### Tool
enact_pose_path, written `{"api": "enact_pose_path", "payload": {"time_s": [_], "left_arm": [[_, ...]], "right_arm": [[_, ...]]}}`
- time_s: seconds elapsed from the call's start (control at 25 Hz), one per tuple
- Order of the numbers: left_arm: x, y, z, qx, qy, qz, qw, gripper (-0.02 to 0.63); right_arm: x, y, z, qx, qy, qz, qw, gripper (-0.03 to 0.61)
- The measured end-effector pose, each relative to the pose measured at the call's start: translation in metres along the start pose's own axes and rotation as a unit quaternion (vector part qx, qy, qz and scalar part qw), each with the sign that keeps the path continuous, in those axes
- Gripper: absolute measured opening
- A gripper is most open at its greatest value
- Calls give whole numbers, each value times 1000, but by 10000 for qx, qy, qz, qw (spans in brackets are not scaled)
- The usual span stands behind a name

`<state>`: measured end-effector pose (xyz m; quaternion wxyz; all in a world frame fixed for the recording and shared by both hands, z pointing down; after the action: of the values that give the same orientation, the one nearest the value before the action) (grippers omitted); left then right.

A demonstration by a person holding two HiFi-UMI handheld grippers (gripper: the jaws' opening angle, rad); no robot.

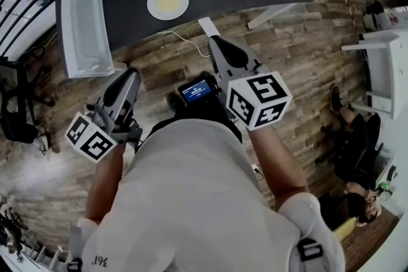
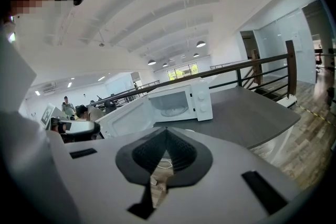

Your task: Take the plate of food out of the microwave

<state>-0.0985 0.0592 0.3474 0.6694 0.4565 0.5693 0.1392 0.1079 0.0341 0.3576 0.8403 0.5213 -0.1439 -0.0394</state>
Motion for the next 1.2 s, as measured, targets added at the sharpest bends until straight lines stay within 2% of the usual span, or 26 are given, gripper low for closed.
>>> {"api": "enact_pose_path", "payload": {"time_s": [0.44, 1.2], "left_arm": [[13, -18, 37, 75, 74, 60, 9999, 43], [16, -8, 81, 64, -73, 5, 10000, 43]], "right_arm": [[32, -37, 1, 72, -87, -5, 9999, 0], [67, -42, 1, 106, -204, -214, 9995, 0]]}}
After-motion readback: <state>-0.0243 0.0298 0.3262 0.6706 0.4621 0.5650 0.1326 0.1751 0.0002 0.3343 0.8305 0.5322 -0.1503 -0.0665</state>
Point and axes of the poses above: the fingertips, and each gripper's own axes: z forward along the fingers, x to its right, y out of its underside, the point moved 3 cm from there along -z, backward along the fingers, and after that the axes turned 9 degrees about y, right-handed, at the moved point
